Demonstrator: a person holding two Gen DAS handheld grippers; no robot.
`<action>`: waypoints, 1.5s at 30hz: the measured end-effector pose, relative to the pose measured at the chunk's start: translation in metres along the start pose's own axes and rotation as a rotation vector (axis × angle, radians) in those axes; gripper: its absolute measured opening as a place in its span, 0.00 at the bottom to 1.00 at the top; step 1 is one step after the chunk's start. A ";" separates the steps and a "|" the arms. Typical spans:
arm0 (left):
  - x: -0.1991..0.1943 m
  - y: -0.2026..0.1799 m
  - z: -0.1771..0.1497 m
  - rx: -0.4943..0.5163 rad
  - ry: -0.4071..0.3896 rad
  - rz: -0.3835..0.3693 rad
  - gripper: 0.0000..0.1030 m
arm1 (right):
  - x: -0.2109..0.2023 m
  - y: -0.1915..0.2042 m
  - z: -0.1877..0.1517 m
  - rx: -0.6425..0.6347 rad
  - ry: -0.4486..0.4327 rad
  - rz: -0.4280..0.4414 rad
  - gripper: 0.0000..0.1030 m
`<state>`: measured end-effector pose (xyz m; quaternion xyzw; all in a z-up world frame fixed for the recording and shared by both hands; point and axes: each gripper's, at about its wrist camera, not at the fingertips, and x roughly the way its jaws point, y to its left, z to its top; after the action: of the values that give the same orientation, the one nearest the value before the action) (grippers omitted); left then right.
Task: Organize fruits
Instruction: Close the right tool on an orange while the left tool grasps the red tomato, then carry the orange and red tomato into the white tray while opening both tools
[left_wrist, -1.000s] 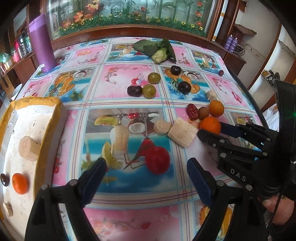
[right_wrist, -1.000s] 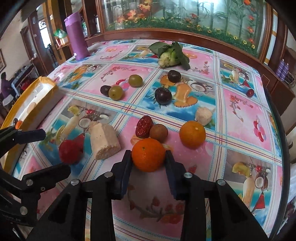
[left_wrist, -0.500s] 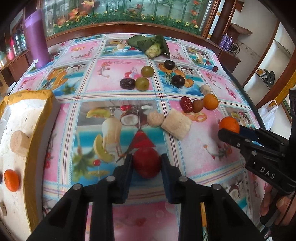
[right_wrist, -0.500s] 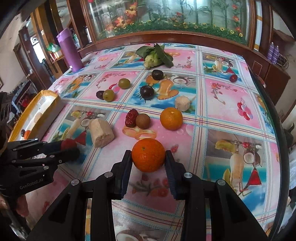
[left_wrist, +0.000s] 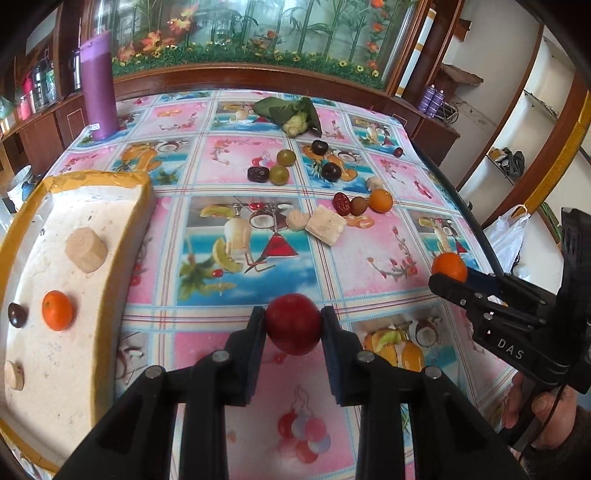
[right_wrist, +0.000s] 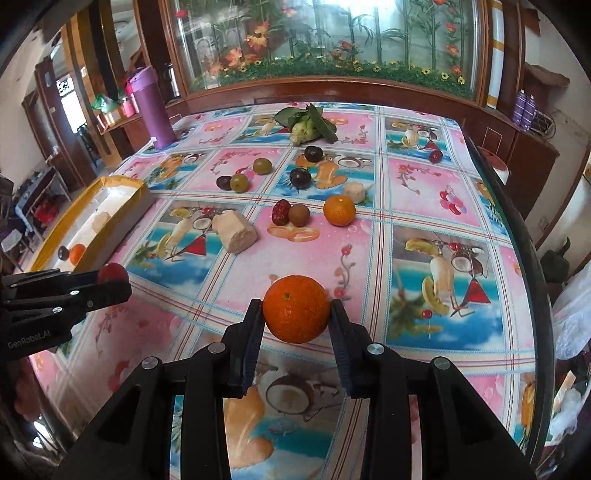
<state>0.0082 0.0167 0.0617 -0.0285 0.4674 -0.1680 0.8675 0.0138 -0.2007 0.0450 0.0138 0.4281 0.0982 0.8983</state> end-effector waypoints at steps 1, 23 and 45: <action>-0.004 0.002 -0.002 0.000 -0.006 0.001 0.32 | -0.001 0.002 -0.001 0.008 -0.001 0.001 0.33; -0.058 0.094 -0.016 -0.118 -0.091 0.093 0.31 | 0.013 0.118 0.023 -0.147 -0.001 0.109 0.33; -0.059 0.206 -0.050 -0.316 -0.050 0.226 0.31 | 0.067 0.240 0.079 -0.321 0.026 0.264 0.33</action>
<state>-0.0083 0.2346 0.0389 -0.1155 0.4663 0.0068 0.8770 0.0762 0.0517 0.0697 -0.0747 0.4132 0.2821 0.8626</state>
